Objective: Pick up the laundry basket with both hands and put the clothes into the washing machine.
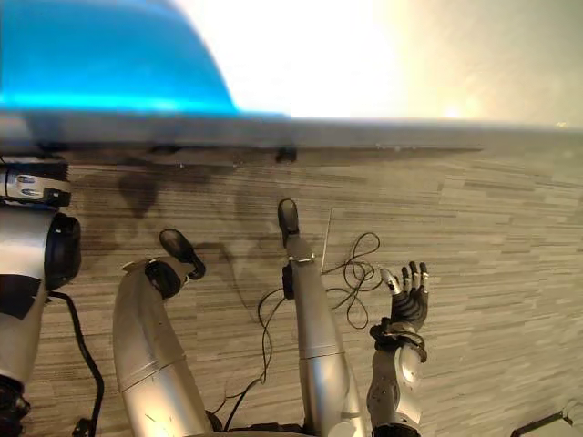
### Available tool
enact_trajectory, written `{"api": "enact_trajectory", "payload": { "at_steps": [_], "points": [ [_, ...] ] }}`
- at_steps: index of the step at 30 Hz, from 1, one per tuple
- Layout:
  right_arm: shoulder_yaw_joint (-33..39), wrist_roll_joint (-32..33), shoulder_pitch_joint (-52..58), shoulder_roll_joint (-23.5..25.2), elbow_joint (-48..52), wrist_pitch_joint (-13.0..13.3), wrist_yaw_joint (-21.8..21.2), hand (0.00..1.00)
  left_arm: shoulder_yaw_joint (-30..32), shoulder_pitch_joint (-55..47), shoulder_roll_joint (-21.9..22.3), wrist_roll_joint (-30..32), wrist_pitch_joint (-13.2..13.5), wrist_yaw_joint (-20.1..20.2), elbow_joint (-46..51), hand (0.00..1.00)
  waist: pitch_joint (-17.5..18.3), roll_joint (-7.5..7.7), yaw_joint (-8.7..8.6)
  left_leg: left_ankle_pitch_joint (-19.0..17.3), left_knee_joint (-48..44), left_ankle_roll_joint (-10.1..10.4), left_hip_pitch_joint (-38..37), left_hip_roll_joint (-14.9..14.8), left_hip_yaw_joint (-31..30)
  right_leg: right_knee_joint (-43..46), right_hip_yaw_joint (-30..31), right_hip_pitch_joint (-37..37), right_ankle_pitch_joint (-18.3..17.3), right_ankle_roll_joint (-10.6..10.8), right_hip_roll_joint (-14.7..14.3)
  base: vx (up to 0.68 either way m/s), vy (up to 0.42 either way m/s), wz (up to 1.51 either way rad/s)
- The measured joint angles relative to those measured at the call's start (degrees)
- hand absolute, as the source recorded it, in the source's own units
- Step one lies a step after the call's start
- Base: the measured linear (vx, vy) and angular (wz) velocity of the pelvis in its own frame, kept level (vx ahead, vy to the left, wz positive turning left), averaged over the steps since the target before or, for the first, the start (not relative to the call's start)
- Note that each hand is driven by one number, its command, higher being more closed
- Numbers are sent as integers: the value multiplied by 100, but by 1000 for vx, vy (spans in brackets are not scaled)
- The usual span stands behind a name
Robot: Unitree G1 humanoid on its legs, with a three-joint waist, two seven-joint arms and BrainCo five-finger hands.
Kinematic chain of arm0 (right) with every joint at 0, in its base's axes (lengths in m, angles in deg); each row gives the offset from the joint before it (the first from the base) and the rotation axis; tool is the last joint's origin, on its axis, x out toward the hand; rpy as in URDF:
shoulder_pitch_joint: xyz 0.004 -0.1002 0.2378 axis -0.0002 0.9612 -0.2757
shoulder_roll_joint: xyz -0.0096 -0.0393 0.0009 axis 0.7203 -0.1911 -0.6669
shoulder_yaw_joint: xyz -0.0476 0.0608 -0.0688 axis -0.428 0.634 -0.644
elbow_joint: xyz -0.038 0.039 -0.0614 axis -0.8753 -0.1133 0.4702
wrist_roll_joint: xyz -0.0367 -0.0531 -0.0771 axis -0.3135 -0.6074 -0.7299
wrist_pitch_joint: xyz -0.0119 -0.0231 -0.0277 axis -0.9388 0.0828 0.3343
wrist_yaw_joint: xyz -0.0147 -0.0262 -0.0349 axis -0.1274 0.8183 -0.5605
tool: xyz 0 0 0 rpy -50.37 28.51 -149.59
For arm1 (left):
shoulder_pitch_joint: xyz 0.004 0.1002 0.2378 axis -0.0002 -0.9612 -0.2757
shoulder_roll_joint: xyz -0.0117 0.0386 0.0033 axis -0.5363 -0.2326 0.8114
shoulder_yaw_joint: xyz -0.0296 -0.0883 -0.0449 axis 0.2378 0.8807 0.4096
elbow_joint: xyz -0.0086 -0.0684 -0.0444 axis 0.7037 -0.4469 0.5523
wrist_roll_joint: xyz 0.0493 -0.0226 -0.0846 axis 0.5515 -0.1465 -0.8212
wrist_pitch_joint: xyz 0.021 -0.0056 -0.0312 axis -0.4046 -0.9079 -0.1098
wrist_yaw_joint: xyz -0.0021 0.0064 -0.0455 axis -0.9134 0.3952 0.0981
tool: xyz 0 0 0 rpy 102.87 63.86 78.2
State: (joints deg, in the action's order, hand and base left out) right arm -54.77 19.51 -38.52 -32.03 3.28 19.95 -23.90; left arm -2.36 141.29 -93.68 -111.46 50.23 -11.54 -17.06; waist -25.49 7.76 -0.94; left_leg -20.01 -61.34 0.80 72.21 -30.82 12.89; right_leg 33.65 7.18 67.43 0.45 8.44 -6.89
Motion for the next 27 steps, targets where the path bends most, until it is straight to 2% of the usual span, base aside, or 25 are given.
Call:
{"api": "enact_trajectory", "payload": {
  "at_steps": [2, 3, 5, 6, 8, 11, 19, 24, 26, 27],
  "points": [
    [118, 0, 9, -11, 98, 0, -3, 0, -284, 30, -156, 114, 18, -167, 0, 100, -2, -1, 5, -56, -60, -56, 10, -29, 55, -73, 46, 7, 31, 20, -1, 3, 63, -20],
    [127, 0, 34, -53, 174, 0, -17, 0, -449, 42, -236, 419, -13, -266, 0, 0, -2, -1, 9, -100, -74, -57, 10, -43, 93, -101, 69, 12, 33, 16, 6, 2, 75, -21],
    [127, -1, 67, -89, 231, 2, -98, 0, -686, 84, -312, 818, -36, -334, 1, 0, -2, -1, 18, -134, -102, -86, 12, -58, 138, -140, 69, 15, 44, -3, 29, 7, 66, -13],
    [127, 2, 81, -105, 248, 5, -133, 0, -849, 100, -341, 1426, -156, -368, 1, 0, -2, -1, 20, -153, -121, -115, 14, -58, 156, -163, 33, 14, 65, 15, 71, 11, 59, -6],
    [126, 7, 114, -106, 277, 10, -201, 0, -1003, 151, -362, 1986, -263, -429, 1, 0, -2, -1, 23, -163, -144, -116, 42, -58, 149, -177, -22, 21, 86, 35, 102, 7, 32, -2],
    [126, 46, 149, -112, 334, 22, -237, 0, -1020, 377, -359, 2509, -448, -372, 1, 0, -2, -1, 23, -161, -174, -119, 201, -59, 84, -193, -81, 116, 136, 46, 107, 8, 26, -2],
    [93, 184, 188, -110, 257, 21, -353, 0, -986, 597, -362, 3122, -794, -138, -13, 0, -2, -1, 1, -161, -250, -121, 384, -74, 4, -245, -151, 196, 207, 26, 123, -1, 30, -2],
    [83, 226, 206, -107, 128, 17, -373, 0, -925, 608, -360, 3600, -897, 316, -263, 0, -2, -1, -10, -161, -257, -122, 384, -66, -40, -141, -293, 208, 224, 42, 187, 0, 11, 1],
    [78, 230, 214, -106, 128, 2, -408, 0, -904, 636, -353, 3632, -941, 602, -445, 0, -2, -1, -28, -161, -269, -122, 383, -58, -62, -94, -324, 211, 215, 31, 195, 0, 21, 5],
    [58, 230, 226, -106, 128, -28, -451, 0, -768, 638, -332, 3624, -994, 872, -485, 0, -2, -1, -61, -160, -270, -122, 384, -47, -78, -67, -354, 211, 206, 19, 208, -4, 27, 6]
  ]
}}
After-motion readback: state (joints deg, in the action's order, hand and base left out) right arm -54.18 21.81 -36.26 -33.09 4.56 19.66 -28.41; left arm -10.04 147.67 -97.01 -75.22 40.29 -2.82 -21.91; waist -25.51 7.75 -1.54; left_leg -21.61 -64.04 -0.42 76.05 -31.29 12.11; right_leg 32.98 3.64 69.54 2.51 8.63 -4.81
